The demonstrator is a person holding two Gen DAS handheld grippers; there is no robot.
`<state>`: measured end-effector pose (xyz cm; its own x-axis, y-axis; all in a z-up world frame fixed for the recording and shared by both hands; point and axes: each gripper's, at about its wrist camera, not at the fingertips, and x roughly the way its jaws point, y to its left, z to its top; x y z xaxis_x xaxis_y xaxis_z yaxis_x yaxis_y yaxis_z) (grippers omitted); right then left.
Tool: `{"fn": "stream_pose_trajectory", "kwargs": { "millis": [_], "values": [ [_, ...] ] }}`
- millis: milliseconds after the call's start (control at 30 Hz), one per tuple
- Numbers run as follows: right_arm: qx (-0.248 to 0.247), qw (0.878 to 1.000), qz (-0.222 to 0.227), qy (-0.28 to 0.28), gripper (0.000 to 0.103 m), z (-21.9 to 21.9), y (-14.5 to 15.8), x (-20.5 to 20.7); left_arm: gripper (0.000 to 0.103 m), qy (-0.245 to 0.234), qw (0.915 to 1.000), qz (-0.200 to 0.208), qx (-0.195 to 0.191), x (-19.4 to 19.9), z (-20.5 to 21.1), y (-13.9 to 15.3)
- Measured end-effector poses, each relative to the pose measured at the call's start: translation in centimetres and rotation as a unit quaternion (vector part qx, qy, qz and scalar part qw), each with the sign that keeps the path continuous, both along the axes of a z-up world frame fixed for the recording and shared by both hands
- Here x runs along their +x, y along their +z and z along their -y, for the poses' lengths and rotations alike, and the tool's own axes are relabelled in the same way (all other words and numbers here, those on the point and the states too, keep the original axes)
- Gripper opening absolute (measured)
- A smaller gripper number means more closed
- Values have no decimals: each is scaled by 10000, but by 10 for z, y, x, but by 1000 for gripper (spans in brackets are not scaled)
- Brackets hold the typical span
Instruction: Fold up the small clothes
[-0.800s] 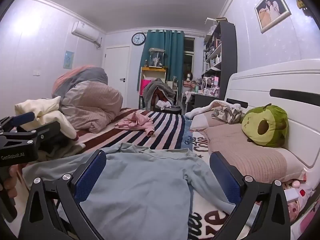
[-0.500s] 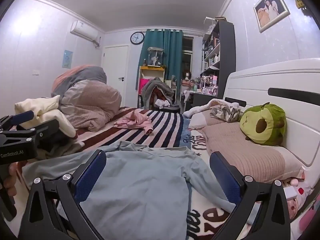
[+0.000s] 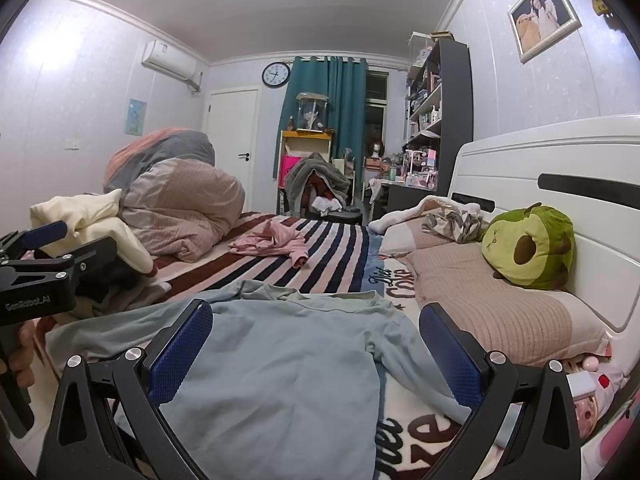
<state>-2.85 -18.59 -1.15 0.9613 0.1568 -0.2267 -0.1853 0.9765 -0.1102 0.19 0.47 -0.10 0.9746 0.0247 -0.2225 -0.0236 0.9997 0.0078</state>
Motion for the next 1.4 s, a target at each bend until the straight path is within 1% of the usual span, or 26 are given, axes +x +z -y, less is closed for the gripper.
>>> {"fn": "stream_pose_trajectory", "kwargs": {
  "millis": [1100, 1200, 1400],
  "values": [
    [61, 10000, -50, 11, 102, 3, -2, 0, 102, -8, 10000, 2, -25, 1, -4, 0],
    [64, 10000, -47, 17, 102, 2, -12, 2, 102, -39, 10000, 3, -48, 2, -4, 2],
    [53, 10000, -64, 29, 102, -2, -12, 3, 102, -75, 10000, 15, 6, 6, 1, 8]
  ]
}}
